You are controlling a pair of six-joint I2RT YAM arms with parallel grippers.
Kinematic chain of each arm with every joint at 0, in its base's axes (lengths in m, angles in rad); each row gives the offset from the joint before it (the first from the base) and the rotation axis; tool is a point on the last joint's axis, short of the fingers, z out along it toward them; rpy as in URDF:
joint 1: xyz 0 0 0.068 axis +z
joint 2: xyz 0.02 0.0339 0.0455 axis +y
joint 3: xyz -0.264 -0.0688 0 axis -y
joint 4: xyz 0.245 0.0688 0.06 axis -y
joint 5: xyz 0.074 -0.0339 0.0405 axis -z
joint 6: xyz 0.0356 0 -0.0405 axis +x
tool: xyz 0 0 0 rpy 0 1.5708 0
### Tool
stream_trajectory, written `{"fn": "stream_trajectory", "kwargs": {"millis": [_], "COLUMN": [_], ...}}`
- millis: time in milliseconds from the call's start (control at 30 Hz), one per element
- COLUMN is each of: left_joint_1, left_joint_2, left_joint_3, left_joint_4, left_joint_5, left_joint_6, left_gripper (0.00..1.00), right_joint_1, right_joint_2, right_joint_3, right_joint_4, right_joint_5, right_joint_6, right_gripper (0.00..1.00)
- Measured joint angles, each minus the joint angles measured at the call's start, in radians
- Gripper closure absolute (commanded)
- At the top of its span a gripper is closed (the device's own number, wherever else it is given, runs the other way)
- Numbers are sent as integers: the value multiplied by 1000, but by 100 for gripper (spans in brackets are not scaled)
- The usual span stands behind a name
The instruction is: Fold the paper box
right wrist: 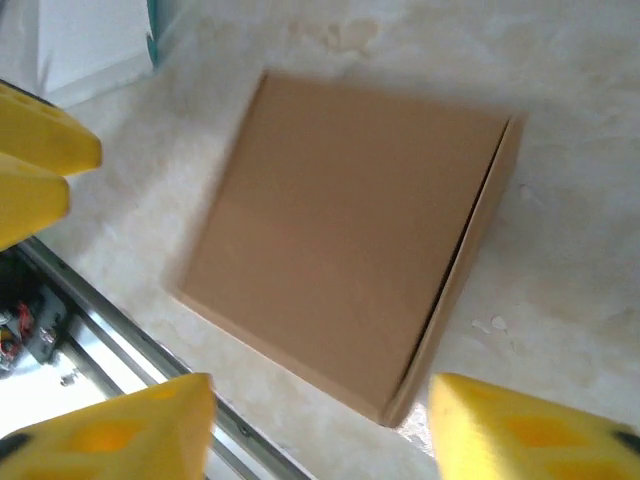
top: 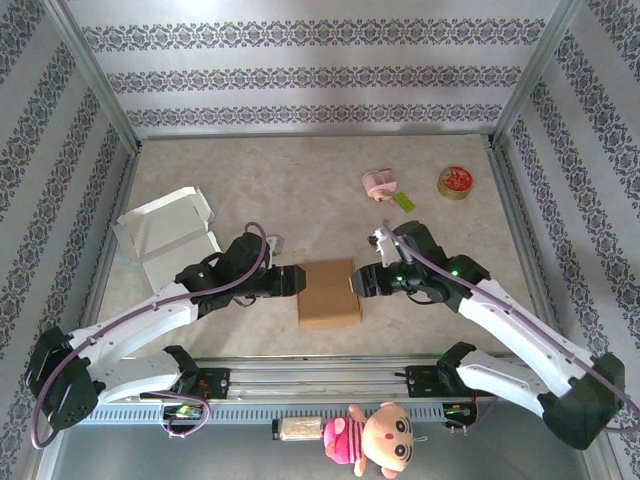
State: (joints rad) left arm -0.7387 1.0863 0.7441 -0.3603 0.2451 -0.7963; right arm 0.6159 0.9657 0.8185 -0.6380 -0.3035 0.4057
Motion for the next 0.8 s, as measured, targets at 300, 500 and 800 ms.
{"fn": "stream_trajectory", "kwargs": {"millis": [300, 500, 800], "left_joint_1": [-6, -72, -97], "left_joint_2": [218, 313, 362], "left_joint_3": [26, -29, -41], "left_joint_4": [26, 146, 251], "left_joint_5": [-21, 17, -25], "left_joint_6": [-65, -156, -228], "left_gripper": [11, 28, 44], "right_joint_1": [-180, -129, -86], "right_joint_2": [208, 275, 281], "right_joint_3": [-19, -113, -152], "right_joint_4": [73, 78, 168], "right_joint_5": [-99, -204, -221], "right_joint_6": [63, 63, 180], "right_gripper": [19, 34, 45]}}
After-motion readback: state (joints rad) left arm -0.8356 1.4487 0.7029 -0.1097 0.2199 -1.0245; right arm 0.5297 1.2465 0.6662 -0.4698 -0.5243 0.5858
